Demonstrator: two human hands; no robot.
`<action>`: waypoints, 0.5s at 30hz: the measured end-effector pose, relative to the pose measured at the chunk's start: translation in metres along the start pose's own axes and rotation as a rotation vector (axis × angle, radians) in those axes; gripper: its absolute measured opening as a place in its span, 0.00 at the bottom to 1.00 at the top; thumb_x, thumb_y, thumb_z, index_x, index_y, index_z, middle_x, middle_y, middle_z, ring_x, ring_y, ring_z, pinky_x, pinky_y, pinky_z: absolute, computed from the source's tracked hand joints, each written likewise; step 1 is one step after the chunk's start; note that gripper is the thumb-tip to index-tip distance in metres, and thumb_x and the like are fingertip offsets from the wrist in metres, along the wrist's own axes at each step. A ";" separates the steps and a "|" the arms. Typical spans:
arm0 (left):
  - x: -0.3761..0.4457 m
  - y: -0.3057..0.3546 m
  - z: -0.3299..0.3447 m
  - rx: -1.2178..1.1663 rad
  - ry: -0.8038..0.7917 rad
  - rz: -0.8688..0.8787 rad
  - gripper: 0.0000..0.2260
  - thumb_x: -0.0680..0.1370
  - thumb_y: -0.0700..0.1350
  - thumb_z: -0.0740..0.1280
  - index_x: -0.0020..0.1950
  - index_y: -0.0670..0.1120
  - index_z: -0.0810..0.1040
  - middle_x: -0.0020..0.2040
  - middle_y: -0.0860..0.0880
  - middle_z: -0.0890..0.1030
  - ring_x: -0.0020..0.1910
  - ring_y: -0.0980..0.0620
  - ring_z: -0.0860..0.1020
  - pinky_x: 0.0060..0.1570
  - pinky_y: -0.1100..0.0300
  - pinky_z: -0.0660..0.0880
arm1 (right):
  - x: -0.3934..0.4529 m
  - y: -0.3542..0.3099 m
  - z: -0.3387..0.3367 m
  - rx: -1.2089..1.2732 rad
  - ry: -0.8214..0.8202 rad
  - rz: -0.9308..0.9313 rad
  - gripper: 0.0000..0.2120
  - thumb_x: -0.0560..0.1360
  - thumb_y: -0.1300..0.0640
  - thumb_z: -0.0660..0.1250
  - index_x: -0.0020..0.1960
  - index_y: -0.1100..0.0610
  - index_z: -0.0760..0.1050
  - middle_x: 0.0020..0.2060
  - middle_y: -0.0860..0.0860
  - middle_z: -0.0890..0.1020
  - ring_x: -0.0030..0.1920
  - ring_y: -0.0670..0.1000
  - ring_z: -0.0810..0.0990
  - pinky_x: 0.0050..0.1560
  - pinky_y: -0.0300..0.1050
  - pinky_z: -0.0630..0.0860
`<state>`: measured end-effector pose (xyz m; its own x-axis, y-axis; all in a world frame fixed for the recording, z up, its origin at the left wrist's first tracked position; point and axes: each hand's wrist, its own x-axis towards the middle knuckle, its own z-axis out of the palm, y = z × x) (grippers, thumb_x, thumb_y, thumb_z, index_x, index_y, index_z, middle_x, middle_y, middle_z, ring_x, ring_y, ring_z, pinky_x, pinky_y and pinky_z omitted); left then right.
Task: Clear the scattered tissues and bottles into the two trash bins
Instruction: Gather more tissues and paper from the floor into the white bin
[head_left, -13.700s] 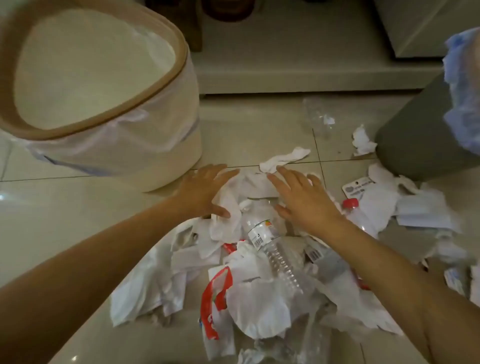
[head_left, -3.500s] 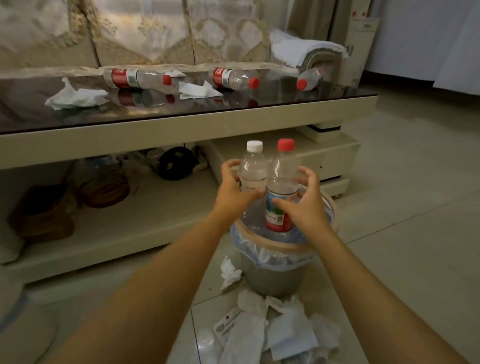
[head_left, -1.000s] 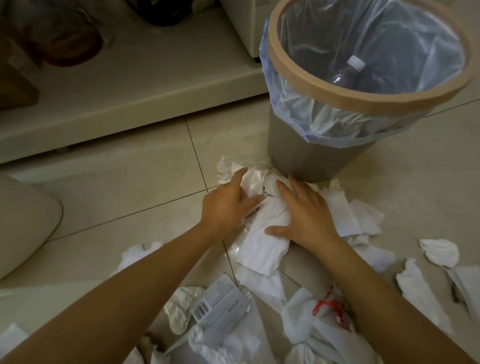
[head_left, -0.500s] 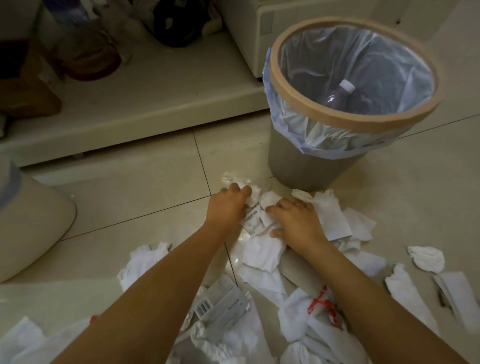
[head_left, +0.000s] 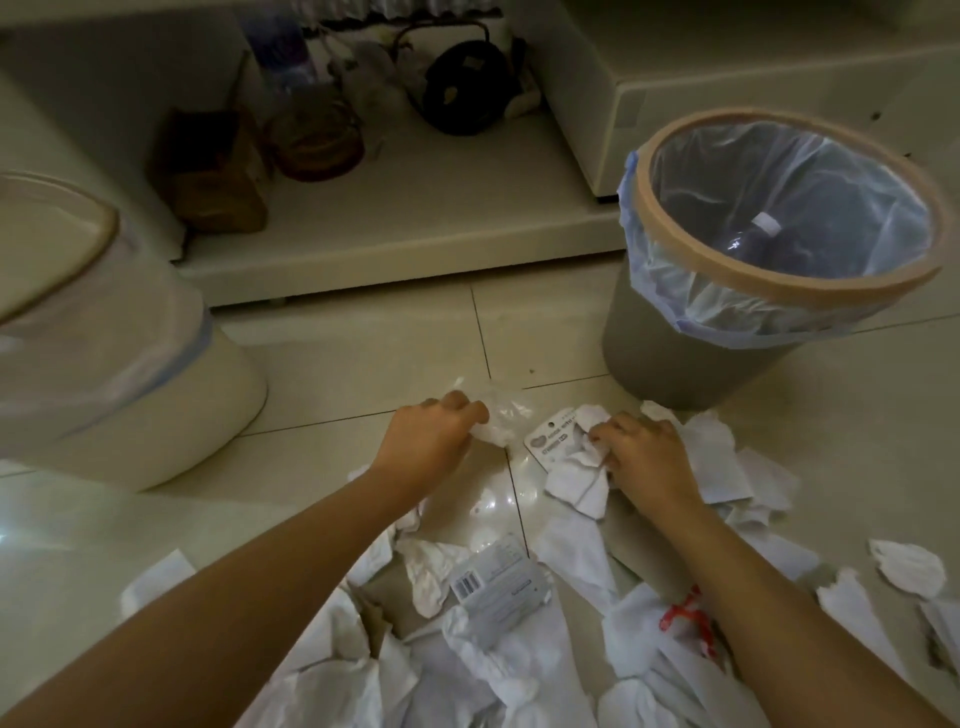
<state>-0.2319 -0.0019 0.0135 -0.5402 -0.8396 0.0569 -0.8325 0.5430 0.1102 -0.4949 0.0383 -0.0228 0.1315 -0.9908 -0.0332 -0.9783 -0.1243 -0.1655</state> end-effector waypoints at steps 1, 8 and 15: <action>-0.006 -0.002 -0.007 0.000 0.025 0.004 0.12 0.69 0.38 0.72 0.51 0.49 0.80 0.48 0.48 0.83 0.32 0.48 0.79 0.25 0.61 0.72 | -0.002 -0.006 -0.007 -0.014 0.020 -0.024 0.21 0.52 0.64 0.80 0.43 0.55 0.81 0.37 0.54 0.82 0.34 0.58 0.80 0.36 0.48 0.72; -0.044 -0.038 -0.084 0.083 0.178 0.087 0.14 0.69 0.38 0.74 0.52 0.48 0.80 0.50 0.48 0.83 0.35 0.50 0.81 0.25 0.61 0.74 | 0.011 -0.074 -0.060 0.000 0.308 -0.337 0.20 0.59 0.61 0.80 0.49 0.55 0.80 0.45 0.55 0.82 0.40 0.57 0.82 0.40 0.50 0.77; -0.084 -0.083 -0.154 0.201 0.201 0.132 0.14 0.71 0.43 0.74 0.56 0.49 0.79 0.54 0.48 0.81 0.40 0.52 0.82 0.29 0.61 0.77 | 0.020 -0.140 -0.112 0.013 0.508 -0.573 0.16 0.65 0.60 0.77 0.52 0.56 0.80 0.46 0.55 0.83 0.42 0.56 0.83 0.35 0.49 0.81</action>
<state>-0.0985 0.0218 0.1528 -0.6263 -0.7367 0.2550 -0.7756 0.6218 -0.1086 -0.3735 0.0295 0.1100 0.5248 -0.6752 0.5183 -0.7771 -0.6286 -0.0320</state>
